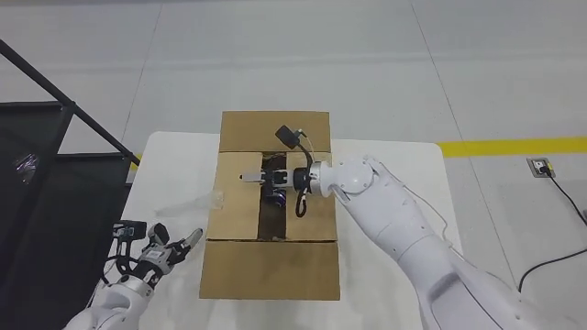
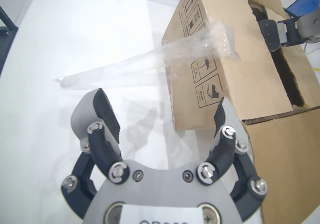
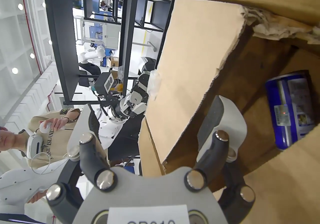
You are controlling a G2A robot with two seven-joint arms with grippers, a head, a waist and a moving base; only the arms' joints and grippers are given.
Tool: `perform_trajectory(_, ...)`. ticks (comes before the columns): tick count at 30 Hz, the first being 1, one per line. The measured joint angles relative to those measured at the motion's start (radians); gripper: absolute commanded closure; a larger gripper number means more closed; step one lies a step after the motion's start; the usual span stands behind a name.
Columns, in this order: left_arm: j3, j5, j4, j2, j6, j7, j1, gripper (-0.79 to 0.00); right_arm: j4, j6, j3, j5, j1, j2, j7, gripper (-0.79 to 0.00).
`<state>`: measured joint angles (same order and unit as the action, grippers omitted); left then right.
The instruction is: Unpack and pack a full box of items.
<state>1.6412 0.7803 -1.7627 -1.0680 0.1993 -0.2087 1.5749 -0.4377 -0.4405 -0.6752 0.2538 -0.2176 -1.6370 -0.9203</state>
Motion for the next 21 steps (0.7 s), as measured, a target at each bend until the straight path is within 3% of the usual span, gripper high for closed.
perform_trajectory(10,0.065,-0.024,-0.109,0.000,0.067,0.032,0.113,-0.785,0.106,-0.053,-0.031,0.128,0.008,-0.052,-0.071,-0.785)
perform_trajectory(21,0.060,0.017,-0.180,-0.001,0.116,0.018,0.155,-0.785,0.147,-0.119,-0.092,0.270,0.020,-0.081,-0.191,-0.785)
